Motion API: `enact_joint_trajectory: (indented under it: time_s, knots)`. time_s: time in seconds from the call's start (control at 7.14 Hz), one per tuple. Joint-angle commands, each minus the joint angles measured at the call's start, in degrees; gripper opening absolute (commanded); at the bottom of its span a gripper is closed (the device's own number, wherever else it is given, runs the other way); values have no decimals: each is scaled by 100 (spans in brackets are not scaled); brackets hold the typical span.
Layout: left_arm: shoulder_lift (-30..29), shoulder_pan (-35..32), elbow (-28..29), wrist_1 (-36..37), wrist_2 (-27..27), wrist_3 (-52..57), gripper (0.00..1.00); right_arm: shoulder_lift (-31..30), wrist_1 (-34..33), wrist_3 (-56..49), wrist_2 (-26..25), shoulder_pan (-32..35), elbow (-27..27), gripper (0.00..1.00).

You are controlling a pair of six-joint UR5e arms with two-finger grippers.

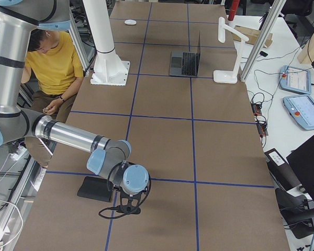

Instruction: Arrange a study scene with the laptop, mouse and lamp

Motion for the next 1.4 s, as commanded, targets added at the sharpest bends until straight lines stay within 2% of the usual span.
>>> enact_joint_trajectory:
  time_s: [0.0, 0.14, 0.7, 0.98, 1.26]
  knots:
    - [16, 1, -9, -17, 0, 0, 100, -472, -43, 1, 54, -86, 30, 92]
    - [16, 1, -9, -26, 0, 0, 100, -508, -26, -34, 45, -157, -83, 86]
    - [7, -34, -62, -17, 9, 0, 100, -395, 27, -52, 89, -807, -672, 85]
    - [16, -34, -62, -26, 0, 0, 100, -62, 18, -43, 80, -1070, -1190, 85]
    - [16, -43, -62, -26, 0, 0, 100, -60, 10, 27, 97, -1282, -1271, 85]
